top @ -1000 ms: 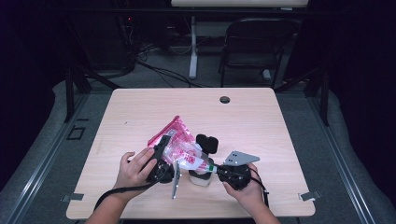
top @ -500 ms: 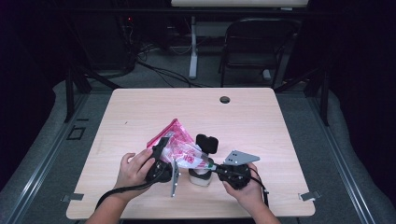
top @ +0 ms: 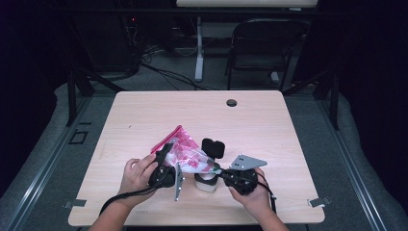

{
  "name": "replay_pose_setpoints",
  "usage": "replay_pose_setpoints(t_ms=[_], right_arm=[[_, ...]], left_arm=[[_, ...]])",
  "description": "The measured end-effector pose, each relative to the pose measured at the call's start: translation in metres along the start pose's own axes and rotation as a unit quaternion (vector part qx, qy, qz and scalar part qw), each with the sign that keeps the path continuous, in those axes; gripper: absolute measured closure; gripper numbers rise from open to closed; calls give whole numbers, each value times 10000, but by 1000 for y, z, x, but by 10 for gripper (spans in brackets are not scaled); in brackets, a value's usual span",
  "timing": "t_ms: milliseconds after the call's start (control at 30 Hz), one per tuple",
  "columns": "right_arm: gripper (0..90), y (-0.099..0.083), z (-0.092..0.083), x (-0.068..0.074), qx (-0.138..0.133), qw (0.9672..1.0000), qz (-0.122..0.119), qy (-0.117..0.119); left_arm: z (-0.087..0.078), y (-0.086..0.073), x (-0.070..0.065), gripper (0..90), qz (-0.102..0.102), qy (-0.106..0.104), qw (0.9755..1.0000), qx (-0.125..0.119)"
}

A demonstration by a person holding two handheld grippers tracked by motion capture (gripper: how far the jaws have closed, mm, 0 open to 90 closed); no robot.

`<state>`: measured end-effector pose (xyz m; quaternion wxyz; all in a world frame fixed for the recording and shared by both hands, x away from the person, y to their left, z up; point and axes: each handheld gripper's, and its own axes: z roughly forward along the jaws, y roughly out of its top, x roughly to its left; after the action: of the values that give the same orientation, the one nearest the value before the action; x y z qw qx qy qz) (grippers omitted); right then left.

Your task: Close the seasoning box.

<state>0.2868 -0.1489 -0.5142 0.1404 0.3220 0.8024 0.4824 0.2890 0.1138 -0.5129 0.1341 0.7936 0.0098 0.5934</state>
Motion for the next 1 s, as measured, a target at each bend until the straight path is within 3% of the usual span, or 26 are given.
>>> replay_pose_setpoints(t_ms=[367, 467, 733, 1000], right_arm=[[893, 2, 5, 0, 61, 9999, -17, 81], [893, 2, 5, 0, 30, 10000, -5, 89], [893, 3, 5, 0, 0, 10000, -30, 89], [893, 3, 6, 1, 12, 9999, -40, 111]], left_arm=[[2, -6, -3, 656, -246, -245, 9994, 76], [4, -8, -4, 656, -416, -340, 9985, 46], [7, -11, -6, 656, -623, -489, 9969, 37], [9, -14, -8, 657, -709, -613, 9956, 38]])
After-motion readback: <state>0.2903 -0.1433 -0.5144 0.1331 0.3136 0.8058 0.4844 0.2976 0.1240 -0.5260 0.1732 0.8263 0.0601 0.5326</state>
